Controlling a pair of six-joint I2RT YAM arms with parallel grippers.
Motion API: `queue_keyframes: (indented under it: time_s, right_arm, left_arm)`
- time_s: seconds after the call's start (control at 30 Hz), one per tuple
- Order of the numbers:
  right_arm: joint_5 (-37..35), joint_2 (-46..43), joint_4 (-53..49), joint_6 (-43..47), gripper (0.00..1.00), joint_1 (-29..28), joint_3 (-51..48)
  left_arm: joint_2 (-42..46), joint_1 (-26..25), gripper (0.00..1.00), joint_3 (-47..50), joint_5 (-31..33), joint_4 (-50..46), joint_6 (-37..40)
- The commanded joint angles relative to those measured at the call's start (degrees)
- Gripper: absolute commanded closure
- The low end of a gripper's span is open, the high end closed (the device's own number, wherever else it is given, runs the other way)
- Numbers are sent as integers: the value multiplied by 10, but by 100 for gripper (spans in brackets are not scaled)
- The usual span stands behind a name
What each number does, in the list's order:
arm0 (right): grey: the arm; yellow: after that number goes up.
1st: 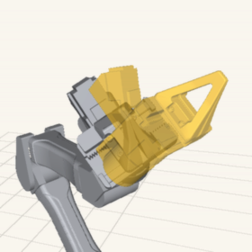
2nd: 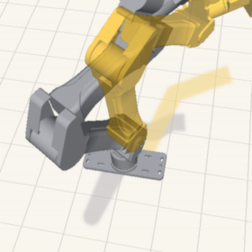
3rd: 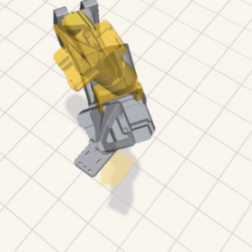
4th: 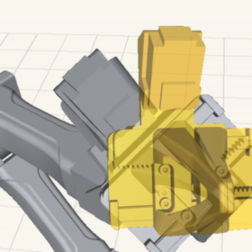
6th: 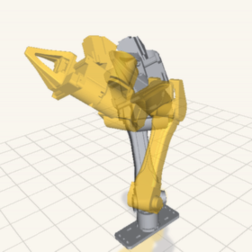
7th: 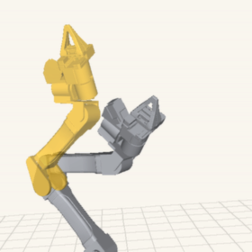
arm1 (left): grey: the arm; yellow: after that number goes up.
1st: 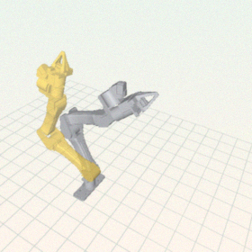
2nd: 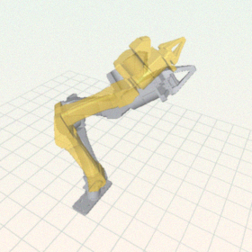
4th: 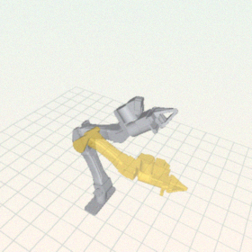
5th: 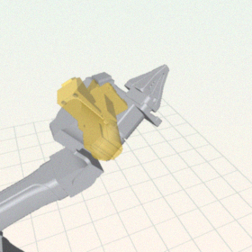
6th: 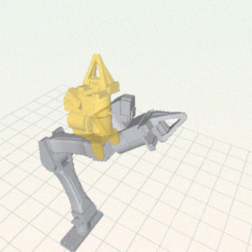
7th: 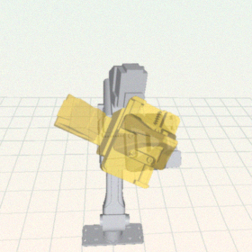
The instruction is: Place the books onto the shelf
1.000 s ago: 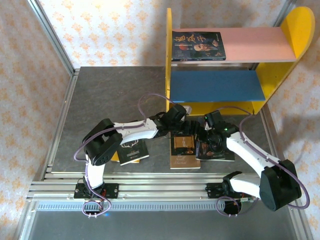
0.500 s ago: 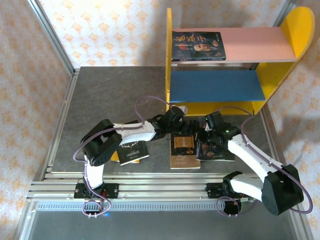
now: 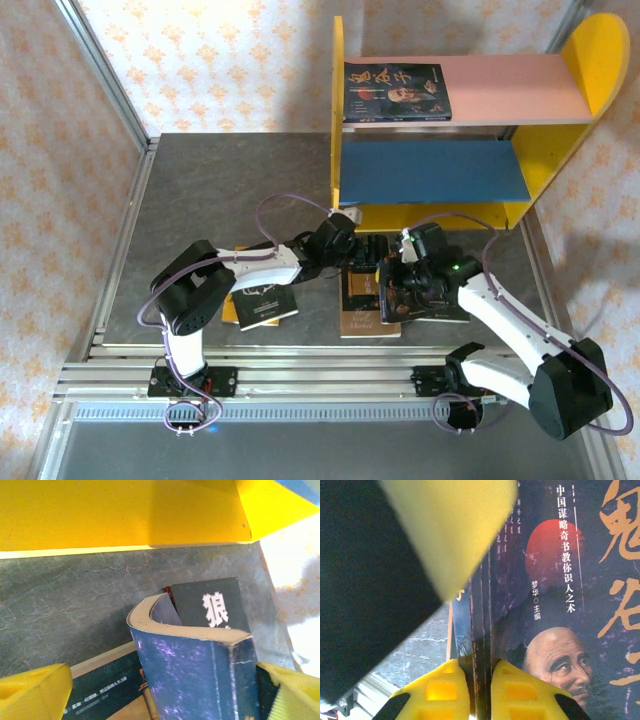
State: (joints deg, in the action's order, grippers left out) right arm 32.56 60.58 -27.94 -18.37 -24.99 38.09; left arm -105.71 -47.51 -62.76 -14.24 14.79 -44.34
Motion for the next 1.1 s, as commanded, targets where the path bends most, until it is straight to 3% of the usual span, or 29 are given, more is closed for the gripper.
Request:
queue_keyframes:
  time_s: [0.0, 0.67, 1.07]
  right_arm:
    - [27, -2, 33, 3, 89, -3, 16]
    - [43, 16, 57, 6, 86, -6, 21]
    - [33, 15, 57, 7, 81, -6, 22]
  left_arm:
    - [22, 1, 14, 5, 0, 27, -6]
    - [0, -5, 63, -46, -8, -5, 0]
    - [1, -8, 87, -41, 14, -44, 18]
